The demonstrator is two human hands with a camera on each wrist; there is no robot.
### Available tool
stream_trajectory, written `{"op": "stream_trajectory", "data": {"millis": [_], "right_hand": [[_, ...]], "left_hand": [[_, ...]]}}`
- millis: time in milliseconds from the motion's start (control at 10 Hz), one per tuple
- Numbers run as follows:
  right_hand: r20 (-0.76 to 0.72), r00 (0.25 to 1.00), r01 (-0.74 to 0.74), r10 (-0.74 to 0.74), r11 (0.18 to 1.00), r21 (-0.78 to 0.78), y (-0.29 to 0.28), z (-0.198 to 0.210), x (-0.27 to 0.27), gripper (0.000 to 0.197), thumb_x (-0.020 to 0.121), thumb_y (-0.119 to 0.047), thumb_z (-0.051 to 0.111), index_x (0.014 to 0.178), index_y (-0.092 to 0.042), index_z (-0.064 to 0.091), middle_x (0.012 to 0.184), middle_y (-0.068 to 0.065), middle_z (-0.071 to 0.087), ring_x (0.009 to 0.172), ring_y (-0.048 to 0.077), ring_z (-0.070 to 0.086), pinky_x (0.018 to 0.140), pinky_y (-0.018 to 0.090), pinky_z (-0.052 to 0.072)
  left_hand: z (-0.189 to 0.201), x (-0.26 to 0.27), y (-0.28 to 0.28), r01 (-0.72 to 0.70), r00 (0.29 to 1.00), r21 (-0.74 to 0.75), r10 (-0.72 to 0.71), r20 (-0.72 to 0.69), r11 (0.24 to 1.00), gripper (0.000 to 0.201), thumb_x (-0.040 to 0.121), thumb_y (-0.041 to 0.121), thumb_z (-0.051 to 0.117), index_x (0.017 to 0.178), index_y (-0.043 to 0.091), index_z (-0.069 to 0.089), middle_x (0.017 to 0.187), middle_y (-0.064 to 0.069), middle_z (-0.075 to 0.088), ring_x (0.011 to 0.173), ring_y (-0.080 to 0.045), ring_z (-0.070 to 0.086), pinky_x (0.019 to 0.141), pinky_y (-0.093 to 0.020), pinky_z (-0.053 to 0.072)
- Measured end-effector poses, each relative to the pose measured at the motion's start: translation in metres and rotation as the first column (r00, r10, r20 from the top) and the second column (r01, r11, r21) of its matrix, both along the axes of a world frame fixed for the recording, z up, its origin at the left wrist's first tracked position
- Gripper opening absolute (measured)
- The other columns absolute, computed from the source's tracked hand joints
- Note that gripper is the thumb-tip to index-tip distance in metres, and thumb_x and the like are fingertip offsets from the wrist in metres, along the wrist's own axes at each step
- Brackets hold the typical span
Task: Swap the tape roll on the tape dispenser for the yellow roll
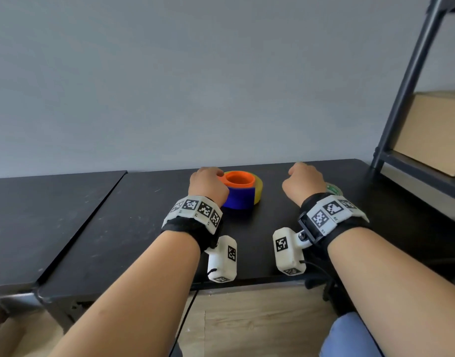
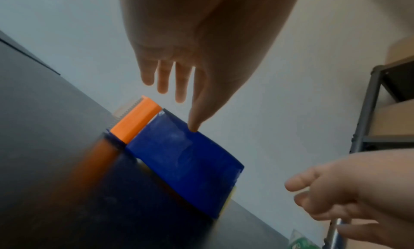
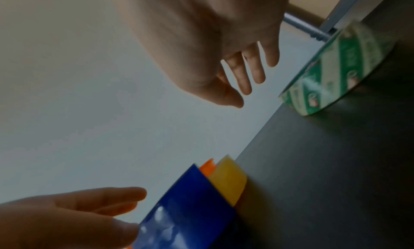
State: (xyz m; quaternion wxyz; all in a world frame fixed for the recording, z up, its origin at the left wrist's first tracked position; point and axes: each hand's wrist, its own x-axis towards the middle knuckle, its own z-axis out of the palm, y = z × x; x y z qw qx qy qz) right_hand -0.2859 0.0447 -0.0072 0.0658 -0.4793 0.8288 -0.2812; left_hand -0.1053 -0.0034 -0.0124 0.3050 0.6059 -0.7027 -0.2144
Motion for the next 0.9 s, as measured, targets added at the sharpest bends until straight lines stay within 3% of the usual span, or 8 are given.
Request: {"op": "stream_trajectory", "data": {"millis": [100, 200, 300, 400, 500, 700, 800, 900], "right_hand": [[-0.01, 0.998, 0.06, -0.06, 0.994, 0.088, 0.003, -0.006, -0.01, 0.035, 0.084, -0.009, 0.048, 0.118, -0.002, 0.054, 0.122, 0.021, 0.058, 0.113, 0.04, 0.055, 0.092, 0.042, 0.048], [0.01, 1.0, 0.013, -0.014, 0.991, 0.136, -0.001, -0.017, -0.017, 0.036, 0.09, 0.0, 0.044, 0.124, 0.001, 0.051, 0.133, 0.021, 0.05, 0.119, 0.038, 0.053, 0.087, 0.038, 0.043], [-0.027, 0.999, -0.018, 0.022, 0.991, 0.136, -0.007, -0.018, -0.016, 0.04, 0.091, 0.0, 0.045, 0.128, -0.009, 0.054, 0.134, 0.012, 0.055, 0.118, 0.031, 0.057, 0.079, 0.03, 0.038], [-0.061, 0.996, -0.06, 0.072, 0.982, 0.178, -0.012, -0.013, -0.011, 0.039, 0.092, 0.0, 0.047, 0.127, -0.011, 0.059, 0.132, 0.009, 0.059, 0.118, 0.028, 0.058, 0.078, 0.029, 0.037], [-0.01, 0.988, -0.147, 0.155, 0.954, 0.263, -0.021, -0.004, -0.006, 0.041, 0.094, -0.002, 0.048, 0.132, -0.014, 0.057, 0.136, 0.008, 0.058, 0.123, 0.028, 0.056, 0.1, 0.033, 0.045], [-0.027, 0.983, -0.173, 0.182, 0.965, 0.197, -0.019, -0.004, 0.005, 0.038, 0.093, -0.002, 0.047, 0.127, -0.013, 0.06, 0.129, 0.008, 0.061, 0.117, 0.029, 0.059, 0.102, 0.039, 0.047], [-0.005, 0.988, -0.152, 0.153, 0.986, 0.072, -0.015, -0.006, 0.009, 0.034, 0.091, -0.003, 0.047, 0.121, -0.013, 0.06, 0.123, 0.007, 0.063, 0.114, 0.027, 0.059, 0.101, 0.041, 0.045], [0.041, 0.986, -0.158, 0.159, 0.987, -0.018, -0.015, -0.004, 0.012, 0.035, 0.091, -0.005, 0.047, 0.122, -0.013, 0.058, 0.124, 0.007, 0.063, 0.115, 0.027, 0.058, 0.102, 0.043, 0.045]], "left_hand": [[0.0, -0.008, 0.0, 0.063, 0.992, 0.028, -0.066, 0.111, 0.998, 0.061, 0.077, 0.0, 0.061, 0.133, 0.025, 0.059, 0.136, -0.005, 0.057, 0.127, -0.027, 0.051, 0.105, -0.043, 0.045], [-0.001, -0.015, -0.004, 0.09, 0.965, 0.114, -0.115, 0.236, 0.989, 0.067, 0.081, 0.005, 0.061, 0.138, 0.039, 0.051, 0.14, -0.002, 0.053, 0.132, -0.026, 0.046, 0.105, -0.042, 0.045], [0.001, -0.017, -0.009, 0.039, 0.959, 0.133, -0.075, 0.272, 0.99, 0.062, 0.086, 0.006, 0.054, 0.136, 0.043, 0.051, 0.142, -0.006, 0.047, 0.132, -0.027, 0.043, 0.107, -0.043, 0.043], [0.003, -0.019, -0.011, 0.022, 0.953, 0.147, -0.065, 0.295, 0.989, 0.06, 0.09, 0.009, 0.056, 0.137, 0.045, 0.049, 0.143, -0.007, 0.041, 0.133, -0.028, 0.04, 0.108, -0.044, 0.041], [0.004, -0.021, -0.012, 0.004, 0.948, 0.156, -0.053, 0.314, 0.988, 0.059, 0.09, 0.011, 0.059, 0.138, 0.044, 0.048, 0.145, -0.007, 0.039, 0.136, -0.031, 0.036, 0.112, -0.045, 0.036], [0.001, -0.019, -0.012, 0.018, 0.96, 0.147, -0.058, 0.273, 0.989, 0.062, 0.088, 0.009, 0.054, 0.138, 0.044, 0.048, 0.143, -0.007, 0.043, 0.134, -0.029, 0.038, 0.109, -0.044, 0.04], [0.001, -0.013, -0.012, 0.055, 0.975, 0.121, -0.079, 0.206, 0.991, 0.06, 0.081, 0.006, 0.048, 0.131, 0.038, 0.057, 0.136, -0.006, 0.056, 0.127, -0.03, 0.047, 0.104, -0.046, 0.045], [0.002, -0.003, -0.017, 0.002, 0.988, 0.097, -0.017, 0.15, 0.995, 0.053, 0.084, 0.011, 0.052, 0.133, 0.03, 0.056, 0.137, -0.006, 0.056, 0.129, -0.029, 0.048, 0.105, -0.044, 0.044]]}}
